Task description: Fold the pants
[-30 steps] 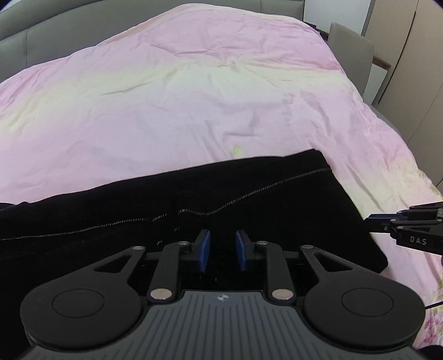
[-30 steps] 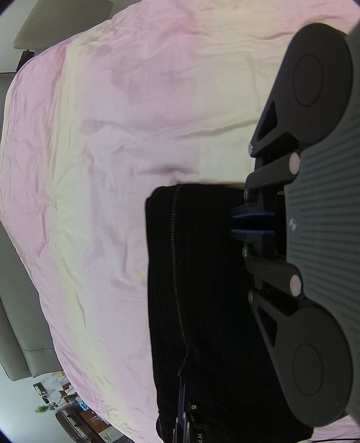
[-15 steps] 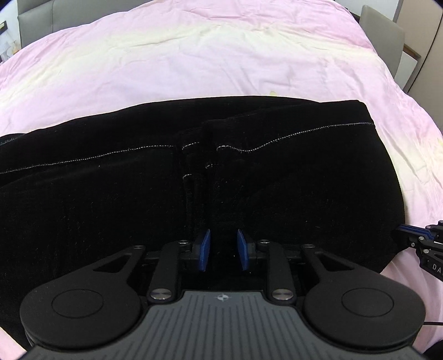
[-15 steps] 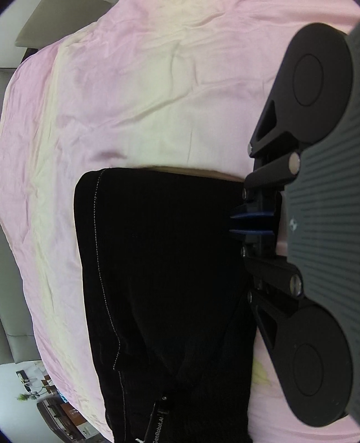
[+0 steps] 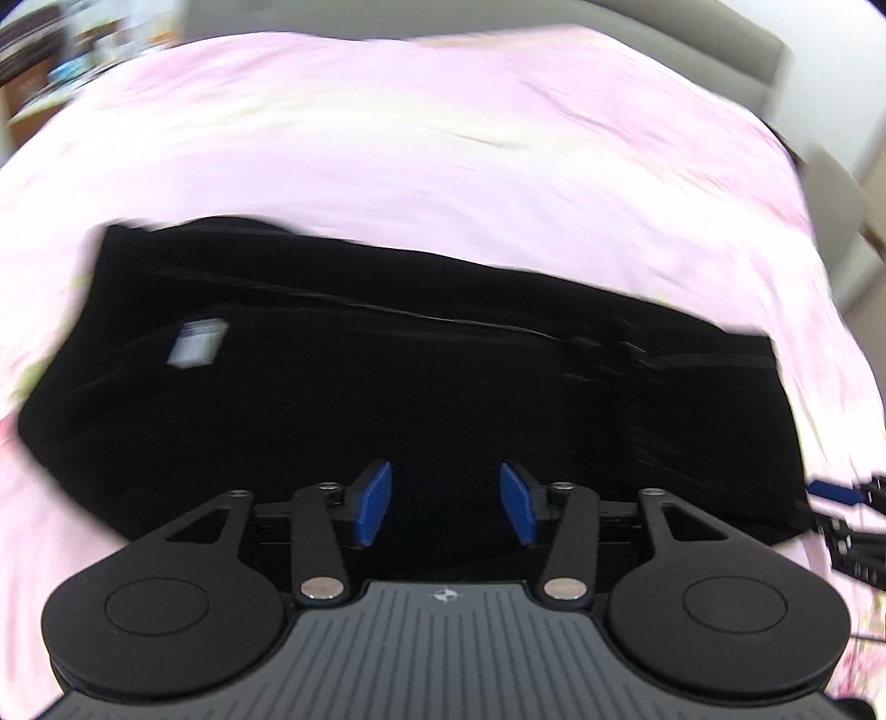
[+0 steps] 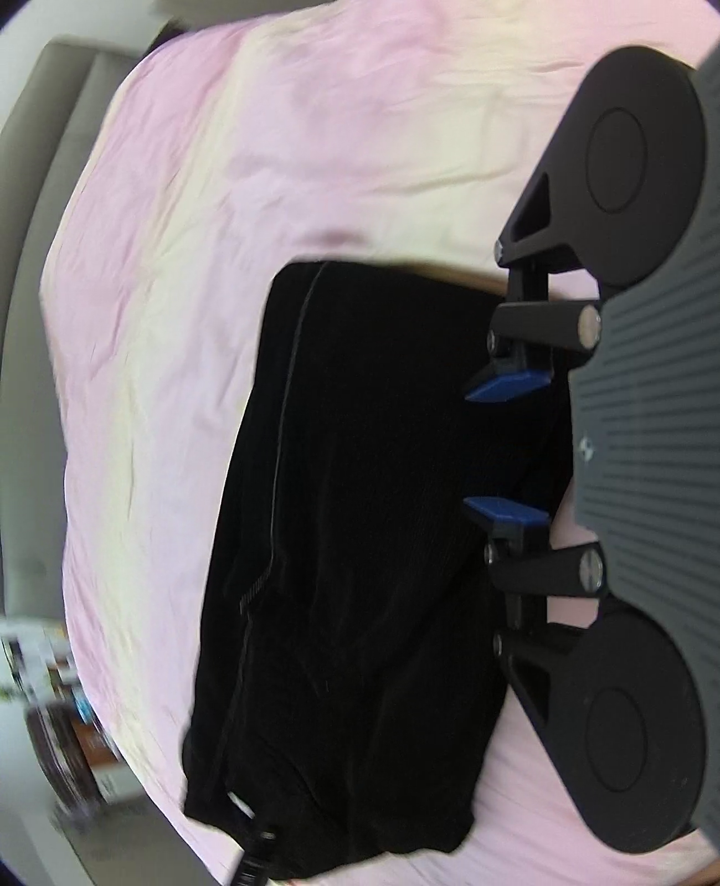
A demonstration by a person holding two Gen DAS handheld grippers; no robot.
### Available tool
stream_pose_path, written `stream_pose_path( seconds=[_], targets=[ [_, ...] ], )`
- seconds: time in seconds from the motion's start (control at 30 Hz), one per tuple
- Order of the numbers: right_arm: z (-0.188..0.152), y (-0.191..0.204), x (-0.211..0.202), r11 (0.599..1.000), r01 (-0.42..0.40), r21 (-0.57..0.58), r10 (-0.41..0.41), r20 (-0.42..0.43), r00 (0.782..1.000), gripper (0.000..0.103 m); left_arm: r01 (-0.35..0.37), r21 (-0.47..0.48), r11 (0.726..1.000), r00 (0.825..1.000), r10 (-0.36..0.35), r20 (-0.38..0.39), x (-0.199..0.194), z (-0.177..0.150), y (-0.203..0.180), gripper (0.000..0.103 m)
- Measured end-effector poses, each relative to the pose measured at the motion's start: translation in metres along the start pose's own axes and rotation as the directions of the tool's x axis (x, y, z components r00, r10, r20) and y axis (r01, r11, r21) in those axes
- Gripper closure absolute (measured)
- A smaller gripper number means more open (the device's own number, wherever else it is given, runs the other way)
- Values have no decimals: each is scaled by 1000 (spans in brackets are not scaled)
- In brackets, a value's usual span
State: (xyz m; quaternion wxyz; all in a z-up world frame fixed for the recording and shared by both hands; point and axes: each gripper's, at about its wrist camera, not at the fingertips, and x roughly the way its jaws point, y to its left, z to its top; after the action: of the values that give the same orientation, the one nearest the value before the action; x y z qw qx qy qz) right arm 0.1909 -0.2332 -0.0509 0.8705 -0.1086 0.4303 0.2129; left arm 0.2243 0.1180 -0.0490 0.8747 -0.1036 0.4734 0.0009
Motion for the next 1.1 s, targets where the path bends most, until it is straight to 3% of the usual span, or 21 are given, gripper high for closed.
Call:
stream_pose_path(
  seconds=[0.17, 0.33, 0.4, 0.53, 0.67, 0.8, 0.93, 1.1],
  targets=[
    [36, 38, 12, 984, -38, -176, 37, -5, 999, 67, -94, -193, 977, 993, 105, 46, -29, -7, 88, 35],
    [73, 69, 35, 931, -51, -361, 41, -34, 999, 67, -125, -369, 921, 986, 156, 54, -29, -24, 156, 28],
    [89, 76, 50, 912, -47, -408, 26, -57, 998, 67, -106, -431, 896, 987, 147, 62, -23, -33, 177, 24],
    [117, 86, 82, 880, -61, -472, 5, -121, 993, 67, -42, -576, 816, 986, 127, 108, -4, -51, 204, 23],
    [134, 94, 104, 863, -87, -498, -9, -186, 982, 67, 20, -637, 770, 986, 89, 139, 20, -55, 212, 22],
    [135, 98, 120, 842, -160, -516, 30, -250, 968, 67, 104, -686, 720, 980, 43, 194, 39, -57, 217, 19],
    [141, 115, 145, 788, -174, -590, -12, -297, 955, 67, 127, -688, 714, 975, 38, 219, 54, -53, 218, 18],
    [144, 119, 161, 791, -180, -585, -42, -346, 937, 67, 123, -680, 723, 974, 42, 221, 62, -45, 216, 25]
  ],
)
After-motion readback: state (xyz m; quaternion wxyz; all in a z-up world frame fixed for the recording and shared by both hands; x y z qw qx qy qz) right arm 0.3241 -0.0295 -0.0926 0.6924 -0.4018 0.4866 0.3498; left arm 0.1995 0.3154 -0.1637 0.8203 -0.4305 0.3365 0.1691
